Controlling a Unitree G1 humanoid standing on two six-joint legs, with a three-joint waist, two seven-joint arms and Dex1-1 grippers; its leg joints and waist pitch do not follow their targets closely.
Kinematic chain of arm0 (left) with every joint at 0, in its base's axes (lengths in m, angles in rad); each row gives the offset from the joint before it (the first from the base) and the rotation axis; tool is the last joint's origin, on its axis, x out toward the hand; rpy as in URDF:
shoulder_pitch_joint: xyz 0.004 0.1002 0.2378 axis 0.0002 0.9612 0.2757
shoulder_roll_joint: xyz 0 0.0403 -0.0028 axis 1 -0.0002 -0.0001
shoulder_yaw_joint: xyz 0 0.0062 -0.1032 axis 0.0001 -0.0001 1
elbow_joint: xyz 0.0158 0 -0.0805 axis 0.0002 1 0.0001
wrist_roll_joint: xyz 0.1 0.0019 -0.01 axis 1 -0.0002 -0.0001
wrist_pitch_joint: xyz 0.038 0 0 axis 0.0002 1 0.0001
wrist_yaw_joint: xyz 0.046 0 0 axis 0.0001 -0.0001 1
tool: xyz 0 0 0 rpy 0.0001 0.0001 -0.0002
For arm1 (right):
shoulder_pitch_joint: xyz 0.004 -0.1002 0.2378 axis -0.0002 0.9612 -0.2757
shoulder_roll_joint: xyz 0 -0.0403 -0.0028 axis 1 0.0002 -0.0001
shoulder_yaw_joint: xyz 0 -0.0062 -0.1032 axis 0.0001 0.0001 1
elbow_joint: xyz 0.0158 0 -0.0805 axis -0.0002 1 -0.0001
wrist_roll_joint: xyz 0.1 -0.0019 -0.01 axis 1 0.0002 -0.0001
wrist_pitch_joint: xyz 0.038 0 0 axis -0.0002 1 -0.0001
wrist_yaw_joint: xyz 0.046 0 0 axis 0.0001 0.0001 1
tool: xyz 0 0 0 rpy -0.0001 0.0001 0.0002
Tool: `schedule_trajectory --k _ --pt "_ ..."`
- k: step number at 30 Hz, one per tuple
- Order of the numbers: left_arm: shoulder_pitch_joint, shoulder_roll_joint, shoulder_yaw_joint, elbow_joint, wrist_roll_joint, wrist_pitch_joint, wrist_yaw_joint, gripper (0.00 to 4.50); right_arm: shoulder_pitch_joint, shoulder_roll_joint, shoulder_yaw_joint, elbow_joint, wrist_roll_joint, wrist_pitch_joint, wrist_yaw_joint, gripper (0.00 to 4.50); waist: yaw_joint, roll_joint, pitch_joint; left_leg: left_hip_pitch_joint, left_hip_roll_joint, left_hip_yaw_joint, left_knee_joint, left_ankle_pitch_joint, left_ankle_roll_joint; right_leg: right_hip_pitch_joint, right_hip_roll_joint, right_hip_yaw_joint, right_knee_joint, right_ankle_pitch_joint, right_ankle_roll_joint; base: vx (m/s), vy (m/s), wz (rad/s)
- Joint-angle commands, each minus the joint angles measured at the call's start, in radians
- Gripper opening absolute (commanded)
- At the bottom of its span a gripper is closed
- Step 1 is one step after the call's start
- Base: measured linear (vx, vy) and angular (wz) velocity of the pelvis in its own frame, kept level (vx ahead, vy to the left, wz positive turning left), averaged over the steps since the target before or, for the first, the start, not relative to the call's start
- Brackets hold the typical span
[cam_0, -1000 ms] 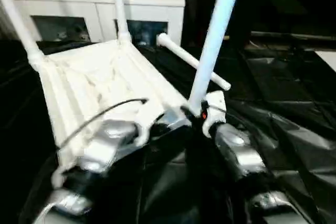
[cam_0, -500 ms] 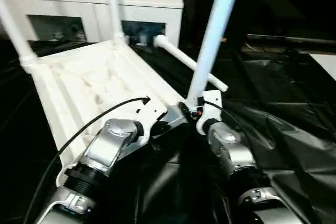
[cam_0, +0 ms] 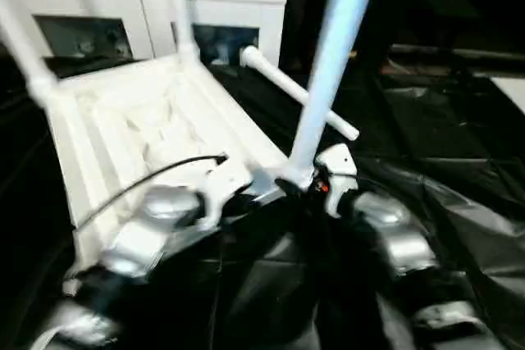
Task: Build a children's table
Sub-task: Rotate leg to tighten
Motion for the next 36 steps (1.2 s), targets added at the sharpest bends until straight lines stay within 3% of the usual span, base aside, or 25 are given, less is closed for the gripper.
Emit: schedule_trajectory --k 1,7,19,36 --pt "0.013 0.014 -0.035 -0.043 -0.022 -0.005 -0.076 0.00 0.011 -0.017 0.005 -0.043 0.029 0.003 0.083 4.13 -0.001 0.010 -0.056 0.016 0.021 0.005 -0.054 -0.105 0.077 0.052 -0.051 0.046 -0.054 0.109 -0.247 0.000 0.000 0.00" --pt "0.043 0.090 -0.022 -0.098 -0.069 0.000 -0.167 0.00 0.026 -0.070 0.008 -0.087 0.077 0.013 0.204 4.13 0.006 0.009 -0.051 0.014 0.025 0.000 -0.062 -0.159 0.041 0.057 -0.057 0.046 -0.060 -0.007 -0.227 0.000 0.000 0.00" --pt "0.051 0.123 -0.006 -0.108 -0.103 0.001 -0.216 0.00 0.019 -0.097 0.031 -0.067 0.072 -0.011 0.292 4.13 0.007 0.008 -0.052 0.013 0.022 0.001 -0.058 -0.141 0.036 0.056 -0.055 0.047 -0.057 -0.004 -0.230 0.000 0.000 0.00" --pt "0.041 0.115 -0.011 -0.094 -0.102 0.001 -0.208 0.00 0.002 -0.094 0.047 -0.008 0.055 -0.026 0.285 2.73 0.004 0.008 -0.054 0.012 0.022 -0.001 -0.055 -0.149 0.034 0.057 -0.055 0.046 -0.055 -0.013 -0.233 0.000 0.000 0.00"
